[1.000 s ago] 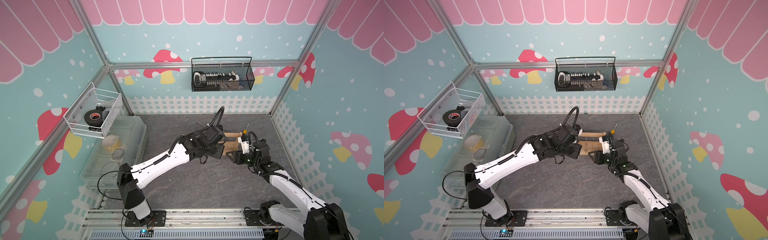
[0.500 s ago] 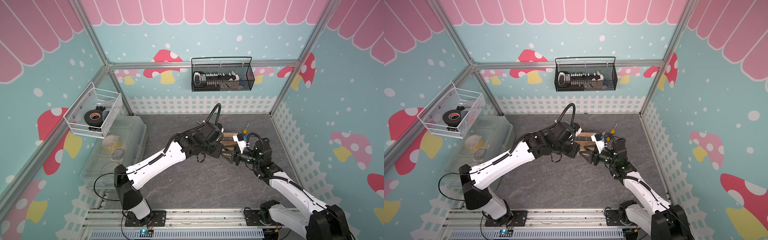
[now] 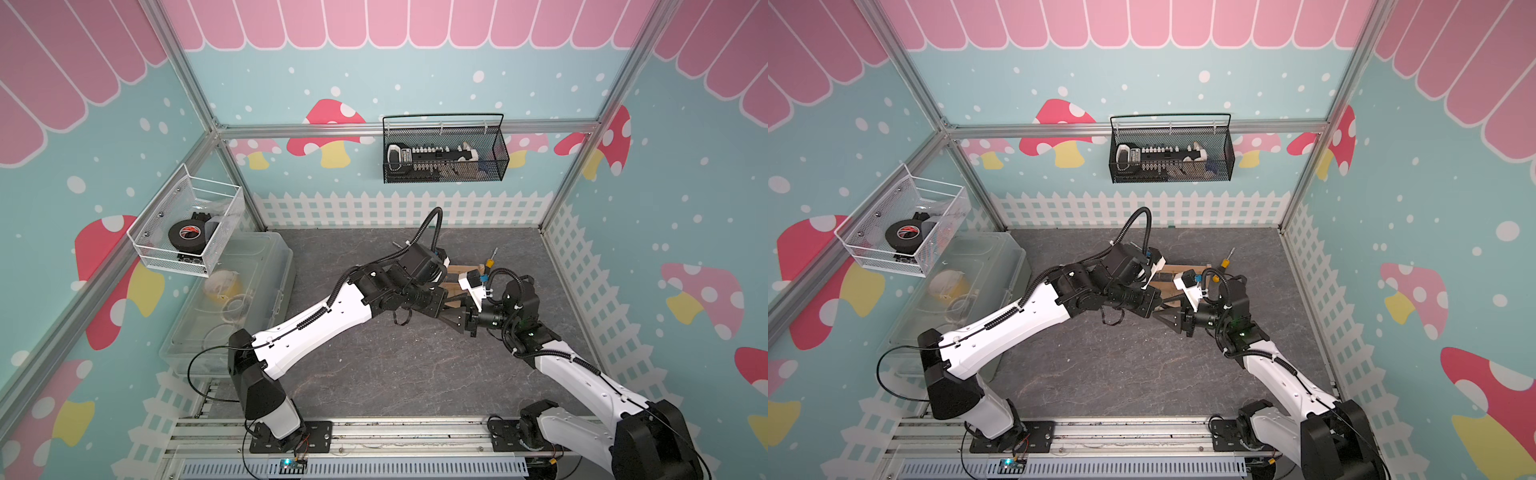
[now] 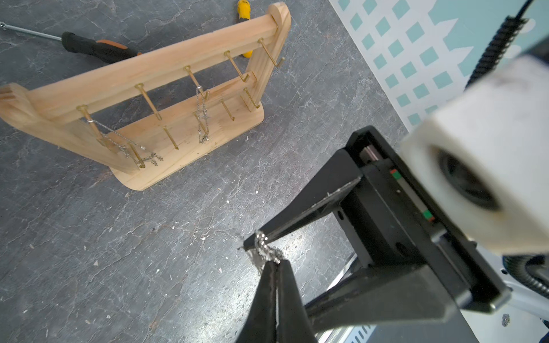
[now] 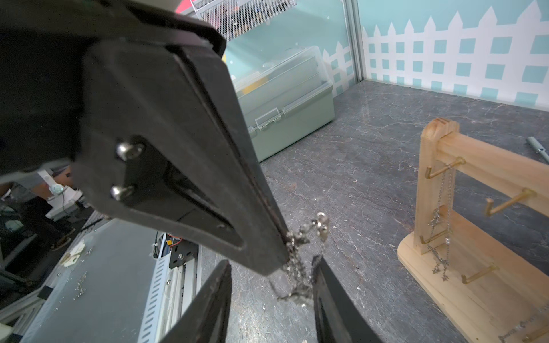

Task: Hang the necklace on the jewelry display stand
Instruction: Pick up the necklace from the center of the board.

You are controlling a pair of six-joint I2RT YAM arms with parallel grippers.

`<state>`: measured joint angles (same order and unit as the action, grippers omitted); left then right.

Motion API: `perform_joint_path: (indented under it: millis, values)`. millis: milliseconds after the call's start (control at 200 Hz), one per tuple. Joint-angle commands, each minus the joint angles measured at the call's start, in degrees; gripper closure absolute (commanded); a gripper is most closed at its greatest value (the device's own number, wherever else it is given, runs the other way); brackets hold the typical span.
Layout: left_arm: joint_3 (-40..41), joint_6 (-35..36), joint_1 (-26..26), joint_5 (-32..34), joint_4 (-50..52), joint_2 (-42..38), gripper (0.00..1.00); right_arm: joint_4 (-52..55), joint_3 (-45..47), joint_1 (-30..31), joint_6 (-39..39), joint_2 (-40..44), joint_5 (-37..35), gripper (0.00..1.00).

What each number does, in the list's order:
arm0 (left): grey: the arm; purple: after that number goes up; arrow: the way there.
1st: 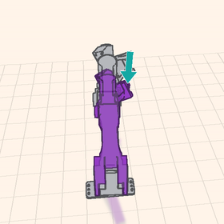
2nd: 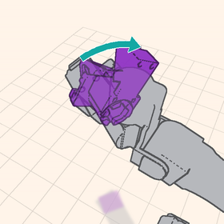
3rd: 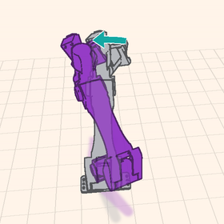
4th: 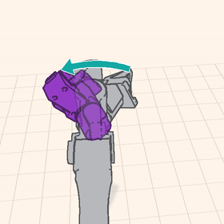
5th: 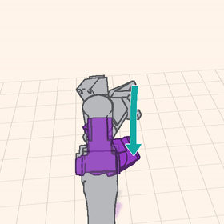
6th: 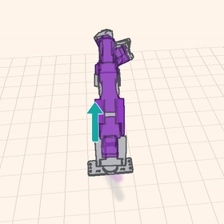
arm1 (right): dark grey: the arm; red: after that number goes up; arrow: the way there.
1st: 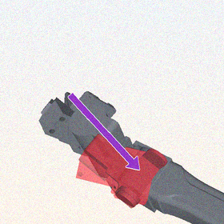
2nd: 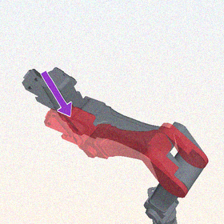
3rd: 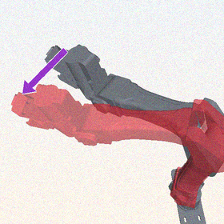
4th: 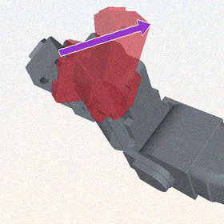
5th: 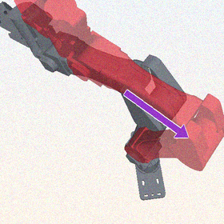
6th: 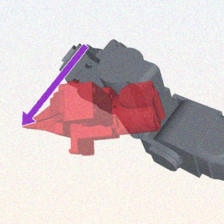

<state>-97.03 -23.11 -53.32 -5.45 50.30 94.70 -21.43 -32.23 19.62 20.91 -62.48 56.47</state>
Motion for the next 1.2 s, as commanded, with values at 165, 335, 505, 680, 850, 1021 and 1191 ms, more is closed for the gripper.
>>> perform_joint_path:
  millis: [165, 335, 505, 680, 850, 1021, 1191]
  values:
    - [0.24, 0.79, 0.23, 0.48, -0.57, -2.3, 1.0, -0.72, -0.23, 0.6, -1.3, -0.48, 0.37, 0.78]
    - [1.16, 0.37, 0.23, 0.61, -1.83, -3.09, 1.0, -1.85, -0.07, 0.6, 0.36, -1.76, 0.11, 0.8]
    - [2.36, 0.04, 0.28, 0.15, -2.84, -3.6, 1.0, -6.02, 0.63, 0.59, 3.16, -1.77, -0.22, 0.84]
    - [3.23, -0.26, 0.28, 0.3, -3.26, -3.82, 1.0, -8.63, 1.31, 0.6, 4.85, -0.85, 0.38, 0.87]
    - [3.17, -0.34, 0.32, 0.56, -3.54, -3.73, 1.0, -8.14, 1.47, 0.6, 4.85, -0.7, 0.37, 0.92]
    - [3.54, -0.83, 0.41, 1.42, -4.97, -4.08, 1.0, -8.62, 1.63, 0.74, 5.65, -1.68, 0.84, 0.96]
    - [4.15, -1.11, 0.5, 1.67, -5.33, -4.35, 1.0, -8.63, 1.91, 0.75, 6.42, -0.85, -0.1, 1.0]
